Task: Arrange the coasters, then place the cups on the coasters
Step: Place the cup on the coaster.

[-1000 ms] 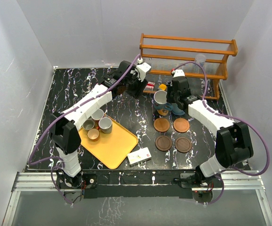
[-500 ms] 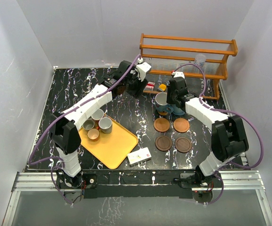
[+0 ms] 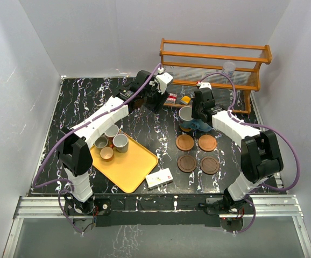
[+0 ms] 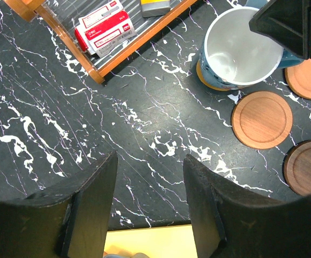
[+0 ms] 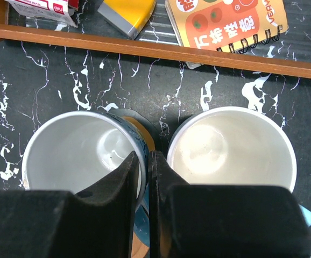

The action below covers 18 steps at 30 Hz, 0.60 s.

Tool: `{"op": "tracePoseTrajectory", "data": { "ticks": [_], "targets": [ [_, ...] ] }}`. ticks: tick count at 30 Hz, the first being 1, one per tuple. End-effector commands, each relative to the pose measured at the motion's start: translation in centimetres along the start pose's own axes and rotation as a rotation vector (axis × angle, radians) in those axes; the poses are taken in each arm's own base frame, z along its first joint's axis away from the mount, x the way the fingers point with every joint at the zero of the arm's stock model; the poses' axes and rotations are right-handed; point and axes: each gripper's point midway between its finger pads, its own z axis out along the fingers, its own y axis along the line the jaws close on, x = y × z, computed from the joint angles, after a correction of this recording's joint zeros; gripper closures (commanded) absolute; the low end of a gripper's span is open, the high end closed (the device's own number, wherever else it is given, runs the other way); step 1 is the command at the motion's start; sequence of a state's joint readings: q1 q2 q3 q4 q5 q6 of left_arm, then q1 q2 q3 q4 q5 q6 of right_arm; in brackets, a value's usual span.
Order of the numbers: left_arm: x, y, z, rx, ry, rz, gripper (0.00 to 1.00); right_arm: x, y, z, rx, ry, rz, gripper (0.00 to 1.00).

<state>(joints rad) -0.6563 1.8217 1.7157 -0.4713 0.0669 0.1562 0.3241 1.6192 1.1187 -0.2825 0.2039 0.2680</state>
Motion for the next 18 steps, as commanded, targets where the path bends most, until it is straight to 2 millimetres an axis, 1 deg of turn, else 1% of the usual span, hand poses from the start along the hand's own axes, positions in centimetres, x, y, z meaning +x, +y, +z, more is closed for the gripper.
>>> {"op": "tracePoseTrajectory", "data": {
  "ticks": [1, 18],
  "targets": [
    [-1.27, -0.08, -1.83, -0.001, -0.046, 0.01, 0.49, -5.57, 0.83, -1.17, -0.03, -0.157, 0.042, 1.0],
    [-1.1, -0.21, -1.7, 0.006, -0.042, 0.011, 0.49, -4.74, 0.79, -0.52, -0.029, -0.13, 0.041, 1.0]
  ]
}}
